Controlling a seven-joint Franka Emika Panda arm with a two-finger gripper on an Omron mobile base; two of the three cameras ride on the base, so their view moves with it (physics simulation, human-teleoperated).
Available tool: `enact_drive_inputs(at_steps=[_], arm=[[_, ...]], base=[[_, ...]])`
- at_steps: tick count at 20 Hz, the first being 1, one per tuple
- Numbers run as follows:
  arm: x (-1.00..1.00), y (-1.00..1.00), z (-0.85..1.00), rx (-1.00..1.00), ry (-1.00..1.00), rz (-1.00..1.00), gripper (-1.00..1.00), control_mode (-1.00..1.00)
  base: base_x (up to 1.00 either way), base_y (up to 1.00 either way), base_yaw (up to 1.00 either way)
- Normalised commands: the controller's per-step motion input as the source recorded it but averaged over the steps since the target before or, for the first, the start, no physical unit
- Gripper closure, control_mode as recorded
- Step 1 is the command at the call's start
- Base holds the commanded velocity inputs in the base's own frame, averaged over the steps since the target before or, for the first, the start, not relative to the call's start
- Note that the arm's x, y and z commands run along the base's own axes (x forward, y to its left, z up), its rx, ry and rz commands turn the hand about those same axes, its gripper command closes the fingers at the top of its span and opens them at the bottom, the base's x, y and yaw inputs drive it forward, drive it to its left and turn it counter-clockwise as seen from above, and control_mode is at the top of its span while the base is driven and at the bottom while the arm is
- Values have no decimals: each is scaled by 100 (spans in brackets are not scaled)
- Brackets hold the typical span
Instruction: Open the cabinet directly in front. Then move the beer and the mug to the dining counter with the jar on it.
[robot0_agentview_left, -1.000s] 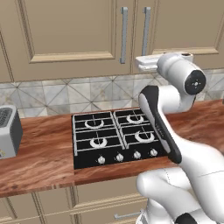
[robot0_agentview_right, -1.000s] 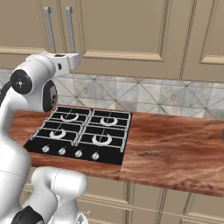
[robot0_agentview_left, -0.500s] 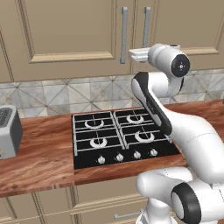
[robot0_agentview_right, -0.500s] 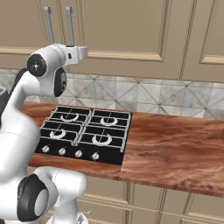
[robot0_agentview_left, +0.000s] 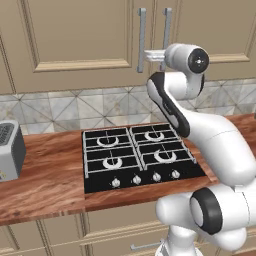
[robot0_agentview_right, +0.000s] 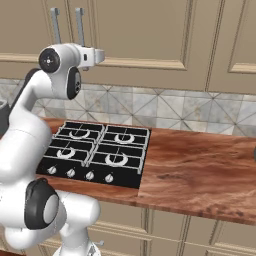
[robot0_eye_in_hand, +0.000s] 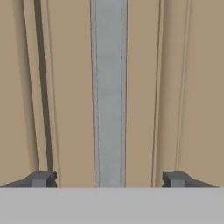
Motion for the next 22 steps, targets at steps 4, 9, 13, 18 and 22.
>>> enact_drive_inputs(at_steps=[4, 9, 13, 18, 22], arm=[[80, 1, 0, 0, 0, 0, 100, -100], [13, 0, 0, 0, 0, 0, 100, -100], [0, 0, 0, 0, 0, 0, 100, -100], [0, 0, 0, 0, 0, 0, 100, -100], [-21, -24, 13, 0, -3, 0, 100, -100]], base=[[0, 0, 0], [0, 0, 0], [0, 0, 0], [0, 0, 0], [0, 0, 0]])
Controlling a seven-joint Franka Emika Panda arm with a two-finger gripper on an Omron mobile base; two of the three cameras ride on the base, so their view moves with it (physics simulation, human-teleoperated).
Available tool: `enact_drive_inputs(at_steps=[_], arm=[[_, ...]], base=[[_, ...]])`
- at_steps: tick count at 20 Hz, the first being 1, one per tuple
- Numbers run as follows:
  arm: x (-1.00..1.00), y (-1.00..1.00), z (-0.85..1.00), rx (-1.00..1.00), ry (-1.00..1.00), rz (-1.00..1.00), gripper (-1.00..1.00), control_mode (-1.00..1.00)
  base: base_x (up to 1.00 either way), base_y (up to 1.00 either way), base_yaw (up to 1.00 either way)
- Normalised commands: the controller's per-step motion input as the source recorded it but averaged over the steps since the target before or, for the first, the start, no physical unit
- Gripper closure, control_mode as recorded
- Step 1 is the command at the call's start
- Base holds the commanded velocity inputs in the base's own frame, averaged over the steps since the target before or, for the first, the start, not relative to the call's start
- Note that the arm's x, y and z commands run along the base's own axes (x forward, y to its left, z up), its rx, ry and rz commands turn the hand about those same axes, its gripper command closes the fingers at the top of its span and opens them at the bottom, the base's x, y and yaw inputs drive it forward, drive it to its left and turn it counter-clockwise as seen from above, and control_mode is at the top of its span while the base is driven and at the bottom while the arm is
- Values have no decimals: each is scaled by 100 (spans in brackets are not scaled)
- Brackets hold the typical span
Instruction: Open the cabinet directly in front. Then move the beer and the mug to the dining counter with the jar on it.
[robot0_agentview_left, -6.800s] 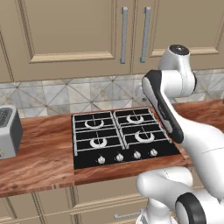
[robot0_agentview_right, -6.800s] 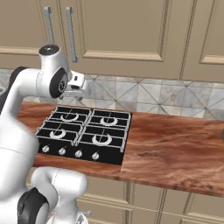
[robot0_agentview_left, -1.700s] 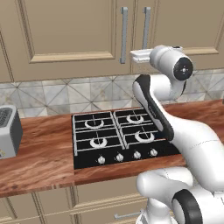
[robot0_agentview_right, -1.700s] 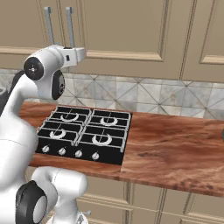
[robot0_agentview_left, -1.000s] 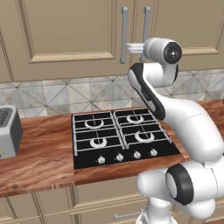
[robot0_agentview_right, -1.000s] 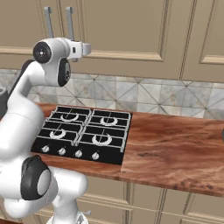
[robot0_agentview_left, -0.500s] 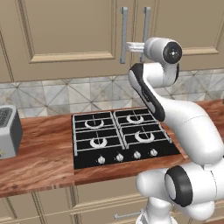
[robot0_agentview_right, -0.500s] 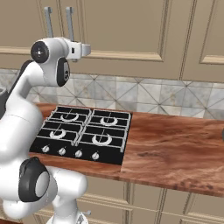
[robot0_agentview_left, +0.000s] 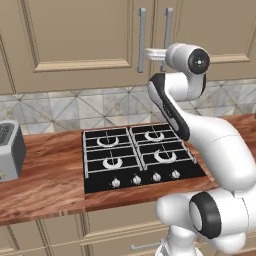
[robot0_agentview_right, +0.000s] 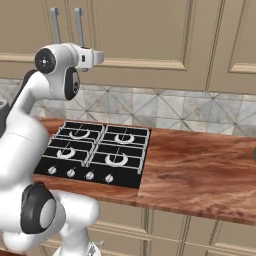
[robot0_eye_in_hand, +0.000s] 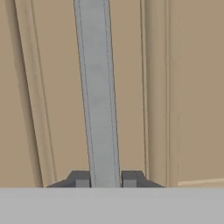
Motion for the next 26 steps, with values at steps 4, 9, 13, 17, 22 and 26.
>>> enact_drive_inputs(at_steps=[4, 9, 13, 17, 22, 26], arm=[[-51, -51, 26, 0, -10, 0, 100, -100], [-59, -63, 27, 0, -10, 0, 100, -100], [-63, -69, 29, 0, -9, 0, 100, -100], [-69, -76, 28, 0, -9, 0, 100, -100], [-72, -83, 28, 0, -8, -1, 100, -100], [-69, -84, 27, 0, -8, -2, 100, -100]], base=[[0, 0, 0], [0, 0, 0], [0, 0, 0], [0, 0, 0], [0, 0, 0], [0, 0, 0]])
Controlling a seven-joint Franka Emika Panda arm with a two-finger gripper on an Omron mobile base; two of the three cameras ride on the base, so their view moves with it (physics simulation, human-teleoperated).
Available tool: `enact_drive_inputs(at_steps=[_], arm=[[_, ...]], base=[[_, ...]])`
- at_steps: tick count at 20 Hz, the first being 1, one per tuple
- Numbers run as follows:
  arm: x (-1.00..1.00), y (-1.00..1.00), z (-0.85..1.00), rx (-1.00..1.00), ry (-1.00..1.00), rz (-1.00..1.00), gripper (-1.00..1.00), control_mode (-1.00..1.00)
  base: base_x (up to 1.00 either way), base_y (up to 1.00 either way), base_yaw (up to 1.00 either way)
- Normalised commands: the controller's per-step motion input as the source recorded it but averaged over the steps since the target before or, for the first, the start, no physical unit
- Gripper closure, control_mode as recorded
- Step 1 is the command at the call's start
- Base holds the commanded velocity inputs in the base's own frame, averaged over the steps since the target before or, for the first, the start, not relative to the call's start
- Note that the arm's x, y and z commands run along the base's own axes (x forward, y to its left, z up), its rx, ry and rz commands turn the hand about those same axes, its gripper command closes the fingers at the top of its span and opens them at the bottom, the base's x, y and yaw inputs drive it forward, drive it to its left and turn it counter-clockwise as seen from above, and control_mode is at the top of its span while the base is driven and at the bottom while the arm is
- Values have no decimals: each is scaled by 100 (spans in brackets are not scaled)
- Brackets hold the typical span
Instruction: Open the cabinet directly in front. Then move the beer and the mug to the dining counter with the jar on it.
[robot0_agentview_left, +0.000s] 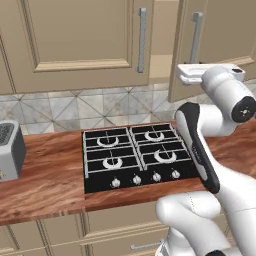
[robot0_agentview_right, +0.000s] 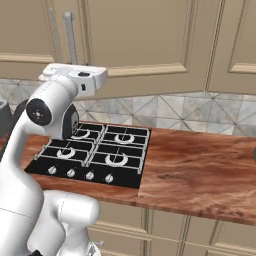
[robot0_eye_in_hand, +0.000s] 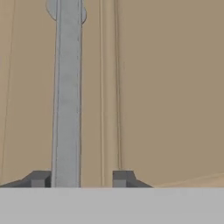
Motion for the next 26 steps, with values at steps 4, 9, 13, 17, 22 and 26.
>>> enact_drive_inputs(at_steps=[4, 9, 13, 17, 22, 26], arm=[[-72, -84, 26, 0, -9, -2, 100, -100], [-79, -91, 26, 0, -10, -3, 100, -100], [-77, -90, 25, 0, -8, -4, 100, -100], [-61, -72, 18, 0, -2, -3, -100, -100], [-2, -1, 0, 0, 0, 0, -100, -100], [-86, -1, 0, 0, -5, 0, -100, -100]], base=[[0, 0, 0], [0, 0, 0], [0, 0, 0], [0, 0, 0], [0, 0, 0], [0, 0, 0]])
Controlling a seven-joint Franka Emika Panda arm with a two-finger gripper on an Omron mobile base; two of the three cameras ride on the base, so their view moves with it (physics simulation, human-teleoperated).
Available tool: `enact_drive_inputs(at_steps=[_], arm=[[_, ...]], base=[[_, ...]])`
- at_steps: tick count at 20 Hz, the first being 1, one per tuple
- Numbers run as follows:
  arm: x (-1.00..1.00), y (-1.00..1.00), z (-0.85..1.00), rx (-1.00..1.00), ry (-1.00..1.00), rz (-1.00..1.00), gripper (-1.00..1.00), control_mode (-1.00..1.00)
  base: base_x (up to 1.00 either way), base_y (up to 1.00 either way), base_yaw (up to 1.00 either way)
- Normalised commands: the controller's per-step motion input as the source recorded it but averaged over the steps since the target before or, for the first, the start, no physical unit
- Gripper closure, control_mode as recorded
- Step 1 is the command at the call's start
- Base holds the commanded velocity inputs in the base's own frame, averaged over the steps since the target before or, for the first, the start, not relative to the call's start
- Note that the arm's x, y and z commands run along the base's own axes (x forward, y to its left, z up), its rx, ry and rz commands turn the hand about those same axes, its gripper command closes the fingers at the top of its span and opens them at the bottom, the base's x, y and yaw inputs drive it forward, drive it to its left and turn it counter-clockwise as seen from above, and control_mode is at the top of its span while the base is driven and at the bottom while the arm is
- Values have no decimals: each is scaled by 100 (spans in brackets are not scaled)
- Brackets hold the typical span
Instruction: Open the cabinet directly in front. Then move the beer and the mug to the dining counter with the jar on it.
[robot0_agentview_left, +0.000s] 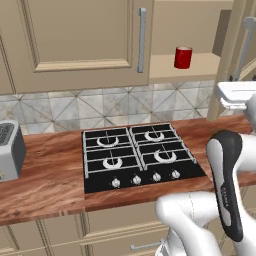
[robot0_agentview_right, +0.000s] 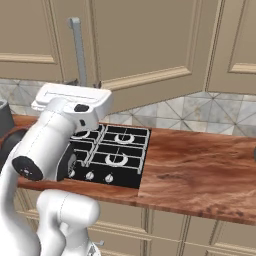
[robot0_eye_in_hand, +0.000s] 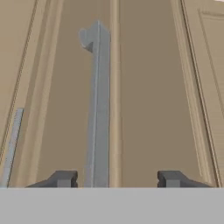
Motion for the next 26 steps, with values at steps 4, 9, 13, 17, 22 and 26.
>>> enact_drive_inputs(at_steps=[4, 9, 13, 17, 22, 26], arm=[[-100, 7, 0, 0, -3, 0, -100, -100], [-100, 36, 0, -2, 0, 0, -100, -100], [-92, 77, -13, -13, 2, 0, -100, -100], [-39, 100, -37, -20, 5, 0, -100, -100], [10, 98, -22, -17, 2, -2, -100, -100], [51, 65, 0, -8, 0, -13, -100, -100]], base=[[0, 0, 0], [0, 0, 0], [0, 0, 0], [0, 0, 0], [0, 0, 0], [0, 0, 0]])
